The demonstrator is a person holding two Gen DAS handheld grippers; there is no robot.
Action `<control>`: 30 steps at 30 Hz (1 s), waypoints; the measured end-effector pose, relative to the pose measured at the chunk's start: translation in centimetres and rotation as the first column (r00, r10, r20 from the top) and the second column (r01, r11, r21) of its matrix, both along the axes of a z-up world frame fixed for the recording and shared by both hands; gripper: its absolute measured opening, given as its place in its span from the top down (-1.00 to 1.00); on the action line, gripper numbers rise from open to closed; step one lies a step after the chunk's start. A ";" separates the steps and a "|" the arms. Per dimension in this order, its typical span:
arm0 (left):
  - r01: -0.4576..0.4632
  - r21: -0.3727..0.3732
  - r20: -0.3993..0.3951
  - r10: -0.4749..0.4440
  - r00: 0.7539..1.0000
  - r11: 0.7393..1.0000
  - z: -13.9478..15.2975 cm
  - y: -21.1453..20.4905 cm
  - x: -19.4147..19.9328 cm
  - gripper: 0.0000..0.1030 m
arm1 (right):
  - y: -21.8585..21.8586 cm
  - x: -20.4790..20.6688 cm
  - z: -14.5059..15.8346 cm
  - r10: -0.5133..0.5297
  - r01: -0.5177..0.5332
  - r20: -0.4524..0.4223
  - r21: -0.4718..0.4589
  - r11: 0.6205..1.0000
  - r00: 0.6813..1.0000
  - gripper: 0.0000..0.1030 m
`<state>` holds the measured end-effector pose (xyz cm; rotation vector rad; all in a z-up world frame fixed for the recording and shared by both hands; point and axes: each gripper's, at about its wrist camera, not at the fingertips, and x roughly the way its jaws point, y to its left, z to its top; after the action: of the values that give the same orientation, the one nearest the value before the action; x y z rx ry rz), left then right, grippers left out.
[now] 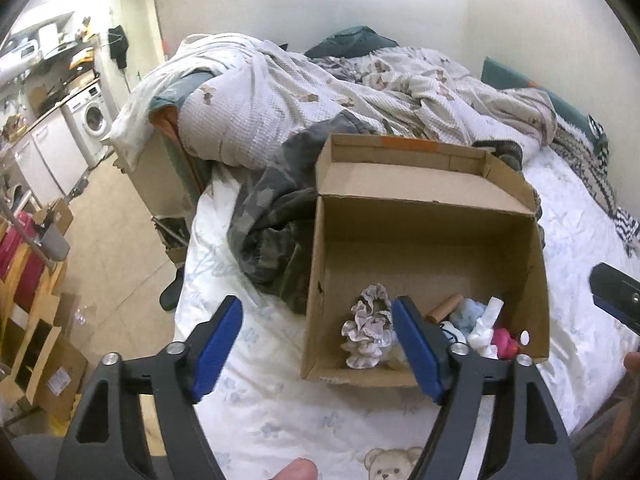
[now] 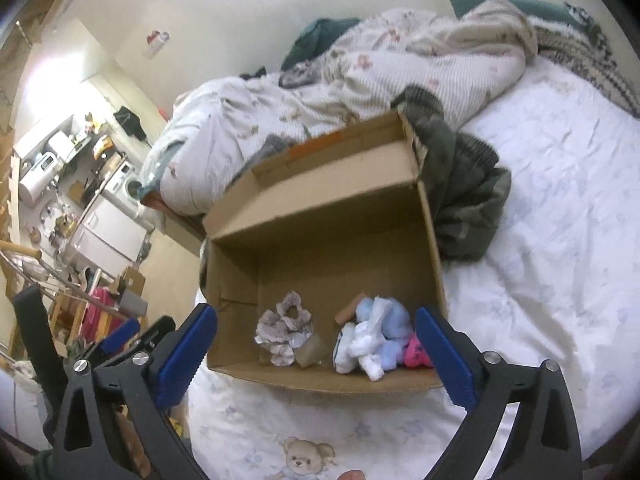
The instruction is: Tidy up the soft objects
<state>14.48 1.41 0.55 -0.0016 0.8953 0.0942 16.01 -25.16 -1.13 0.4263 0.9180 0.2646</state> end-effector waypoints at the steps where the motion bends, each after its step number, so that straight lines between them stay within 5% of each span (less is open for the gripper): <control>1: -0.004 -0.002 0.006 0.004 1.000 1.000 0.3 0.2 -0.4 -0.67 | 0.0 -0.4 0.4 -0.002 0.002 0.013 -0.004 1.000 1.000 -1.00; 12: 0.012 -0.028 0.106 -0.009 0.994 1.000 2.3 0.2 -5.7 -0.88 | 0.2 -5.5 2.6 -0.041 0.066 0.172 -0.144 0.987 0.984 -1.00; 14: 0.015 -0.034 0.117 -0.011 0.993 0.999 2.3 0.2 -6.2 -0.99 | 0.5 -5.8 2.0 -0.041 0.069 0.172 -0.162 0.984 0.984 -1.00; 30: 0.000 -0.038 0.071 0.002 0.997 0.999 0.1 -0.6 -5.0 -0.99 | 2.0 -5.4 -1.5 -0.039 0.070 0.125 -0.252 0.965 0.991 -1.00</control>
<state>9.47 0.80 0.65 -0.0404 0.8262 0.0775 10.59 -23.20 -2.62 0.1941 0.8094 0.1170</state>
